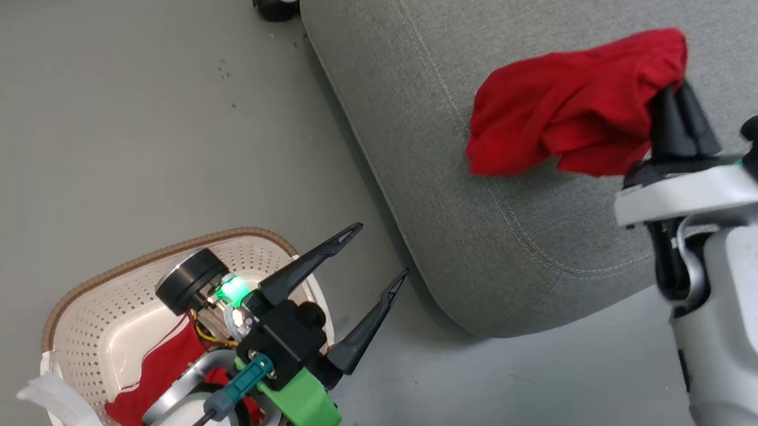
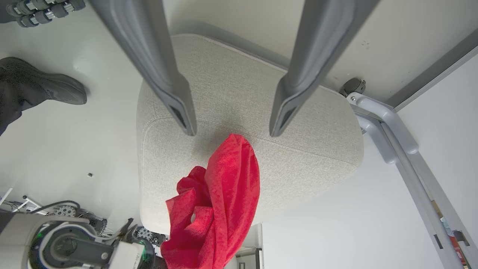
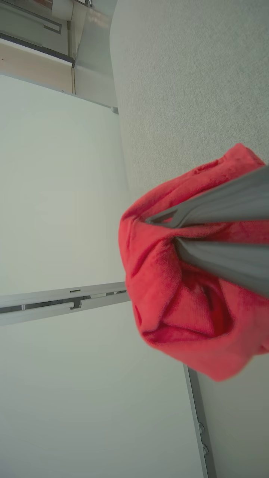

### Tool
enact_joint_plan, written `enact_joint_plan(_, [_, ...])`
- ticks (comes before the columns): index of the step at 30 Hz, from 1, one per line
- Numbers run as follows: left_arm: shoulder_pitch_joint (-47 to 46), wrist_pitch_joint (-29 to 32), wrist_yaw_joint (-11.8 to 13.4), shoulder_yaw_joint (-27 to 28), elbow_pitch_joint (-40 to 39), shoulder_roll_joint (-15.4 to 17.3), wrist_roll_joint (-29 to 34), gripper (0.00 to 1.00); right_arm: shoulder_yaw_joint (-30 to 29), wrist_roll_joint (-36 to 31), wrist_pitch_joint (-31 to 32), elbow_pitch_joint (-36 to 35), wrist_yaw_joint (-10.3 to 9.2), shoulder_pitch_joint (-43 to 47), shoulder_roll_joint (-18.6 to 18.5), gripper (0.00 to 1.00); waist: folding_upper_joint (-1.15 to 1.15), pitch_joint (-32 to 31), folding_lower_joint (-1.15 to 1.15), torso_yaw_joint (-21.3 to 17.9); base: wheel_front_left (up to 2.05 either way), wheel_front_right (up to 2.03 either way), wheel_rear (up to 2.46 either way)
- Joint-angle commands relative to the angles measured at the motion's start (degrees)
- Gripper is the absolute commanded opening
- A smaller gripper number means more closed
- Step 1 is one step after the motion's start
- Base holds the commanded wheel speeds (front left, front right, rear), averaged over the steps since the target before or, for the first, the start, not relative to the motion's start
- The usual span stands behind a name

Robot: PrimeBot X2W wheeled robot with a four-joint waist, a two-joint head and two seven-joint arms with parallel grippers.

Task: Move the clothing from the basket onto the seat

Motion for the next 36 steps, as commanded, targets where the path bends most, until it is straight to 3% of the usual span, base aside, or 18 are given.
enact_joint_plan(1, [-1.9, 0.3, -0.3, 0.0, -0.4, 0.8, 0.9, 1.0, -1.8, 0.2, -0.2, 0.5, -0.01, -2.6, -0.5, 0.0, 0.0, 4.3, 0.0, 2.6, 0.0, 0.0, 0.0])
enact_joint_plan(12, [-8.3, 0.9, -1.3, -0.4, -2.2, 1.9, 2.2, 1.0, -10.3, 2.3, -0.2, 10.7, -0.02, -16.5, -7.0, 0.0, 0.0, 13.3, 0.0, 9.2, 0.0, 0.0, 0.0])
enact_joint_plan(20, [-11.5, 0.4, -1.6, -1.0, -1.9, 2.3, 2.7, 1.0, -12.0, 0.4, -0.2, 20.5, -0.03, -21.2, -8.5, 0.0, 0.0, 17.1, 0.0, 10.9, 0.0, 0.0, 0.0])
enact_joint_plan(21, [-11.8, 0.3, -1.6, -1.0, -1.7, 2.3, 2.7, 1.0, -12.5, 0.0, -0.2, 21.2, -0.03, -21.3, -8.3, 0.14, 0.0, 17.3, 0.0, 10.9, 0.0, 0.0, 0.0])
enact_joint_plan(22, [-12.0, 0.2, -1.6, -1.0, -1.5, 2.3, 2.7, 1.0, -13.0, -0.5, -0.2, 21.7, -0.03, -21.2, -8.1, 0.42, 0.0, 17.4, 0.0, 10.9, 0.0, 0.0, 0.0])
enact_joint_plan(23, [-12.1, 0.0, -1.6, -1.0, -1.3, 2.3, 2.7, 1.0, -13.5, -0.8, -0.2, 22.0, -0.03, -20.9, -7.8, 0.86, 0.0, 17.3, 0.0, 10.8, 0.0, 0.0, 0.0])
enact_joint_plan(24, [-12.1, -0.1, -1.5, -1.1, -1.1, 2.2, 2.6, 1.0, -13.9, -1.2, -0.2, 22.2, -0.02, -20.3, -7.5, 1.0, 0.0, 17.2, 0.0, 10.7, 0.0, 0.0, 0.0])
enact_joint_plan(36, [-9.2, -4.2, 0.9, -0.4, 2.8, 0.8, 0.3, 1.0, -17.3, -4.3, -0.2, 15.7, -0.03, -7.0, -2.9, 1.0, 0.0, 10.7, 0.0, 9.7, 0.0, 0.0, 0.0])
